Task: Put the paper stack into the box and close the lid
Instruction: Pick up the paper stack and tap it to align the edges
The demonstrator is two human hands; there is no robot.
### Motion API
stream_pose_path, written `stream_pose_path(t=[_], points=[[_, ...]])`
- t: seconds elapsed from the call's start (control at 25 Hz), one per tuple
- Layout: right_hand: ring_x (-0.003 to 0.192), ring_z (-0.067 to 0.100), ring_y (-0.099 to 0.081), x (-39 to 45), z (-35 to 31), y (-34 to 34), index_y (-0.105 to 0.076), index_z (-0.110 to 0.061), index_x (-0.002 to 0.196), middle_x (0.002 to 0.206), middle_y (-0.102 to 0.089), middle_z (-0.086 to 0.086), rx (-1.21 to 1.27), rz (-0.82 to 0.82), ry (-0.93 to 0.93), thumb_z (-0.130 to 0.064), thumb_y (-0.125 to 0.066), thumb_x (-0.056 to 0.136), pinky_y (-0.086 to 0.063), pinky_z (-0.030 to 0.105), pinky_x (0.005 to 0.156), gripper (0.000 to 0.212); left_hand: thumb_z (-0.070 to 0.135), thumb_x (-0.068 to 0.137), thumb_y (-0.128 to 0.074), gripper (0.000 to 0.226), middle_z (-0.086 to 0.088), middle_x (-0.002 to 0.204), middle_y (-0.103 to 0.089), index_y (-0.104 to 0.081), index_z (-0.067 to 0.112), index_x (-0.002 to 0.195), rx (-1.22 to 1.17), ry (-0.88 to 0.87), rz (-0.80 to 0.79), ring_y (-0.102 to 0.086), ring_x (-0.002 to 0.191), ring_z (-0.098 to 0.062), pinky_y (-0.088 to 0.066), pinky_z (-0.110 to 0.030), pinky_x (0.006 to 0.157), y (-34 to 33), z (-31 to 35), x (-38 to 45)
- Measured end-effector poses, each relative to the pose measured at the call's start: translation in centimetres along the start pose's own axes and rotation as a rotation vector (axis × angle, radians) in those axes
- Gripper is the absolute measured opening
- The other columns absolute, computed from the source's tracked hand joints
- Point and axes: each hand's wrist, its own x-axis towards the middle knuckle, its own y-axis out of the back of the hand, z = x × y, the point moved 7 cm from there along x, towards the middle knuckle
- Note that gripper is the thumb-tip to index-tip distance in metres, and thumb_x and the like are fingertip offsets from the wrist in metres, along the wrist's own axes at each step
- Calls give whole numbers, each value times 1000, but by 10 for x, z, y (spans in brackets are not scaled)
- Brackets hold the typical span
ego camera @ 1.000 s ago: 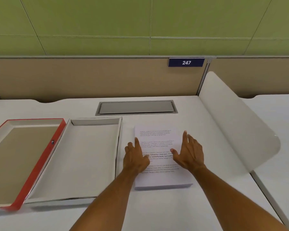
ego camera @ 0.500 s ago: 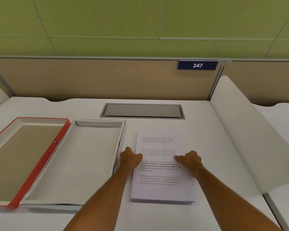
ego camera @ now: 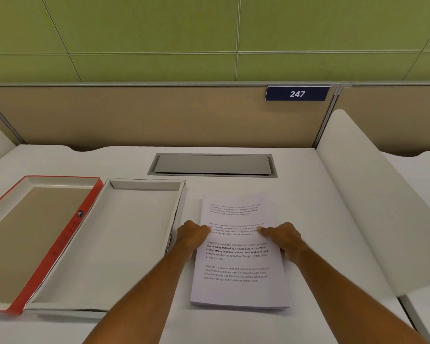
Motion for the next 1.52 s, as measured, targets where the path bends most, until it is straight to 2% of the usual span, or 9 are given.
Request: stream_pose_path(t=[0.16,0.28,0.4,0.6,0.8,0.96,1.12,1.32,1.52], points=[[80,33,-75,-4,-3,0,-67,-2,106,97,-75,16,114,-45,-12,-26,-83,71,-63,43,66,46,28,90,-62,22,-2,81,-64,-54,15,73,-60,-28,0,-65,77,-20,-55,-31,68,0,3,-1],[78,33,-75,-5,-4,-1,-67,1,106,95,-76,18,186,-93,-19,-19,-82,74,-61,37,58,40,25,90,-61,15,-7,91,-67,-56,10,88,-109,-20,-40,-64,77,-20,-50,-26,58,-1,3,2],[66,28,-70,-8,-3,4,-64,4,100,85,-73,15,190,-103,-34,-15,-71,83,-53,26,49,27,23,89,-63,14,-9,95,-68,-55,12,85,-146,-9,-70,-67,87,-25,-55,-31,67,-2,0,6],[70,28,-64,-8,2,13,-61,2,89,84,-68,17,211,-165,-111,-4,-54,86,-51,32,59,9,12,82,-71,10,-15,99,-75,-65,5,87,-232,65,-96,-73,89,-30,-61,-47,82,3,-14,19],[75,31,-67,-2,2,12,-60,3,93,83,-69,18,195,-158,-96,1,-57,91,-54,38,63,4,-2,83,-70,10,-20,100,-74,-68,-4,93,-361,122,-150,-71,83,-30,-60,-38,67,1,-11,13],[78,28,-67,-12,-18,17,-62,2,99,94,-70,17,152,-133,27,1,-56,92,-53,35,59,10,0,85,-69,7,-16,101,-74,-67,1,92,-387,33,-153,-71,89,-27,-56,-32,66,10,5,3],[90,29,-71,-32,-64,41,-63,-1,105,102,-72,16,139,-136,321,-1,-53,94,-59,39,71,15,-1,86,-67,12,-12,97,-74,-66,2,98,-427,-200,-114,-71,90,-25,-59,-26,63,39,45,-12],[99,37,-69,-57,-100,65,-61,-7,102,105,-70,21,164,-86,587,-2,-57,94,-58,52,87,10,4,82,-74,24,-17,106,-72,-66,4,105,-394,-449,-38,-69,103,-33,-57,-46,91,73,82,-32],[102,37,-67,-65,-91,67,-60,-3,105,107,-70,17,146,-64,622,-2,-57,93,-56,52,91,12,9,82,-75,25,-10,104,-73,-66,8,105,-326,-495,-6,-68,102,-31,-54,-48,95,73,78,-45]])
